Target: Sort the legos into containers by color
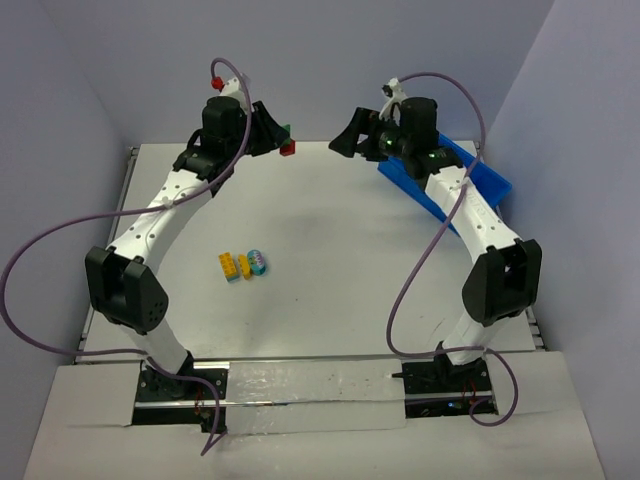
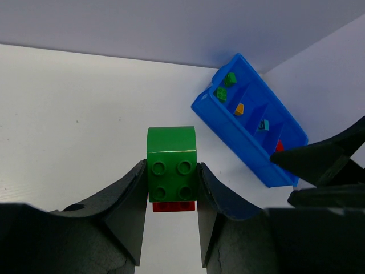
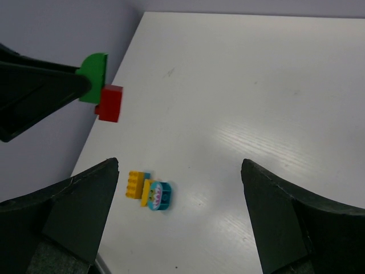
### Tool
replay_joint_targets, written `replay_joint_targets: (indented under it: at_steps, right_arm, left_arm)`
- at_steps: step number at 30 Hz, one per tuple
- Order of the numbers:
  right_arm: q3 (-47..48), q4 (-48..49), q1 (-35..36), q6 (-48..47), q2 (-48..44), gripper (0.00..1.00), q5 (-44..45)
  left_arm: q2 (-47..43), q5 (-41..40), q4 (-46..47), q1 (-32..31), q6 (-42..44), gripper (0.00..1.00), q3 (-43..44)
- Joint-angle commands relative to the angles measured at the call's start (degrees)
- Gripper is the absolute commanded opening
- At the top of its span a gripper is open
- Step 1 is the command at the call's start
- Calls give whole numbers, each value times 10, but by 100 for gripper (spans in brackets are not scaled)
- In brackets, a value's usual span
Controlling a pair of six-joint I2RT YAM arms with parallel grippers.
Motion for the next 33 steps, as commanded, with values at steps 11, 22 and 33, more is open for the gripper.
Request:
replay_joint_targets:
  at_steps: [11, 22, 33]
  right_arm:
    - [81, 36, 101, 62, 62, 92, 8]
    - [129, 39, 116, 64, 107, 84, 35]
    - [144, 46, 116, 53, 132, 60, 32]
  left_arm:
    - [-6, -36, 58, -15, -46, 0, -6]
    - [-13, -29, 69, -21, -53, 0, -15]
    - [-11, -20, 74, -27, -55, 0, -12]
